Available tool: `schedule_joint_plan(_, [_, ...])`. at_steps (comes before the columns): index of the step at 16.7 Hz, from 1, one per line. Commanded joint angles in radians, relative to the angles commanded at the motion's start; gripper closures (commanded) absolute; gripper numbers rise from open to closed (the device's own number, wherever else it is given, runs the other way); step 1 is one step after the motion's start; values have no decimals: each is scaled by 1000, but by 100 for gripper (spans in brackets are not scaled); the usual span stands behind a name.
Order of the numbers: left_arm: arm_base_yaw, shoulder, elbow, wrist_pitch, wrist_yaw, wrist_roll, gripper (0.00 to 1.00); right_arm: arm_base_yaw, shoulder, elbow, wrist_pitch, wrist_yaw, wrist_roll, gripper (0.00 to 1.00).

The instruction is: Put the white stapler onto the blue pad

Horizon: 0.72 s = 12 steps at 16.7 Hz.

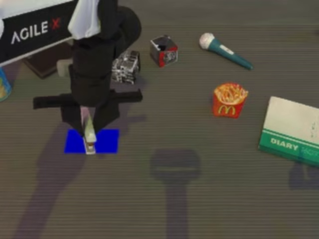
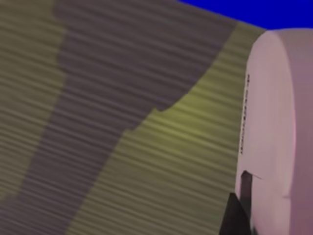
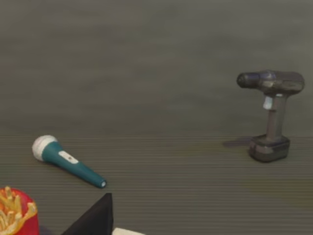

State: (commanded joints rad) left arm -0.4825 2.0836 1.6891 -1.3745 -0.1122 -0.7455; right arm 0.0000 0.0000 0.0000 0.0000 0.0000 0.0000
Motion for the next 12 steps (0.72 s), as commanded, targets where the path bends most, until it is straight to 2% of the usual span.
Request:
schedule_joint_plan(3, [35,25,33,-9,13,-379,100,0,0,0,0,0,0,0])
schedule_joint_plan(6, [71,34,64,9,38,-697,100,0,0,0,0,0,0,0])
schedule_joint_plan(9, [104,28,88,44,68,-941,100,0,0,0,0,0,0,0])
schedule_joint_plan(12, [127,14,103,81,94,-1095,100,0,0,0,0,0,0,0])
